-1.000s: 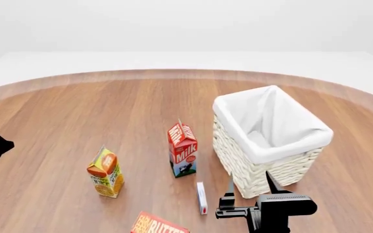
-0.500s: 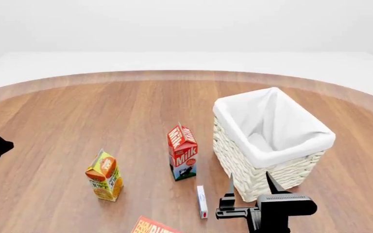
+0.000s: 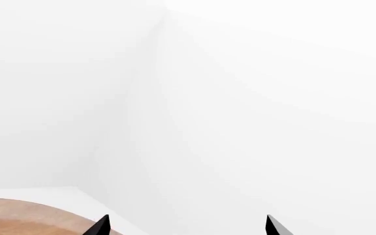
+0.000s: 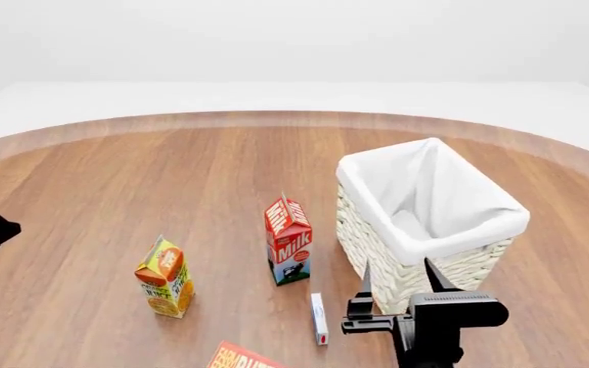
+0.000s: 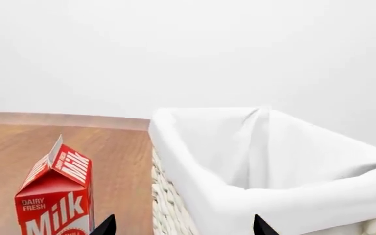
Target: Pick up the cream cheese box and the butter, and put them in the basket.
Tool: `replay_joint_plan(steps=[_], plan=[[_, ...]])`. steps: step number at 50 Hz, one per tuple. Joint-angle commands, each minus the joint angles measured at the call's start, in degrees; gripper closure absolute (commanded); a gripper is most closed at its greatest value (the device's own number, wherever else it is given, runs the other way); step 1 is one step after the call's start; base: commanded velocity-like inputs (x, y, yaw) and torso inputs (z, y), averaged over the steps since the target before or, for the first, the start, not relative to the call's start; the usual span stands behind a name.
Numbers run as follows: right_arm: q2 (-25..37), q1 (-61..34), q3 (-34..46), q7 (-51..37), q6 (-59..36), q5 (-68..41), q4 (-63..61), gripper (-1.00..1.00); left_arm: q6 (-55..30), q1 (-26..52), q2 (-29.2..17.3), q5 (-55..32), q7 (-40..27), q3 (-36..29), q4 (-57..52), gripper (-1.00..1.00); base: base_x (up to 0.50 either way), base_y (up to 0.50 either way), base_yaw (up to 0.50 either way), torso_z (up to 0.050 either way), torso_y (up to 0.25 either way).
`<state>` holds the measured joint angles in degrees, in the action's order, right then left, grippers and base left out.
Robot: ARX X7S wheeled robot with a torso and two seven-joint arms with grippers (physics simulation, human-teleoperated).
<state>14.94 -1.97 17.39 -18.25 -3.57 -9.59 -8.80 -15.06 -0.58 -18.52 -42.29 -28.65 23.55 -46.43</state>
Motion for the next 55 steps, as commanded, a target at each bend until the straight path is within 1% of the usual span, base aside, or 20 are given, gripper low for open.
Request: replay_joint_plan(steps=[1,6,20,34,38,45,49,52,55], plan=[[1.66,-1.3,0.39,-0.66,-7.89,-0.95,-9.04,-1.0,0.08,0.21,-0.17,0.1,-0.31,-0.38,0.2,-1.0,0.0,0.0,0.0,0.0,0.0],[1.77,-2.89,1.72,0.26,-12.5,-1.95,-9.76,-1.0,0.18,-0.09,-0.32,-0.29,-0.45,-0.06,-0.03,-1.0,0.0,0.0,0.0,0.0,0.0],[1.99,-6.47,5.37,0.9,-21.38,-1.88,-13.38,-1.0,0.51,-0.55,-0.62,-0.76,-0.67,0.25,-0.25,-1.0,0.0,0.0,0.0,0.0,0.0],[1.26,-11.46,4.62,0.01,-31.59,-4.55,-16.74,-1.0,0.81,-0.1,-0.67,-0.23,-0.81,-0.45,0.35,-1.0,0.0,0.0,0.0,0.0,0.0],[0.46,-13.94,4.75,-0.63,-37.84,-5.83,-17.32,-1.0,0.95,-0.11,-0.7,-0.3,-0.85,-0.43,0.4,-1.0,0.0,0.0,0.0,0.0,0.0],[-0.02,-14.97,4.13,-0.33,-40.55,-7.72,-18.04,-1.0,1.08,-0.37,-0.84,-0.47,-0.92,-0.35,0.32,-1.0,0.0,0.0,0.0,0.0,0.0],[-1.76,-15.6,1.42,0.15,-45.1,-12.28,-18.52,-1.0,1.08,-0.52,-0.98,-0.66,-1.04,-0.25,0.16,-1.0,0.0,0.0,0.0,0.0,0.0],[-2.04,-15.93,1.03,0.62,-46.24,-13.67,-18.9,-1.0,1.17,-0.66,-1.04,-0.77,-1.07,-0.15,0.11,-1.0,0.0,0.0,0.0,0.0,0.0],[-2.96,-16.52,-0.75,1.67,-49.19,-17.4,-19.39,-1.0,1.07,-0.42,-1.09,-0.55,-1.16,-0.51,0.24,-1.0,0.0,0.0,0.0,0.0,0.0]])
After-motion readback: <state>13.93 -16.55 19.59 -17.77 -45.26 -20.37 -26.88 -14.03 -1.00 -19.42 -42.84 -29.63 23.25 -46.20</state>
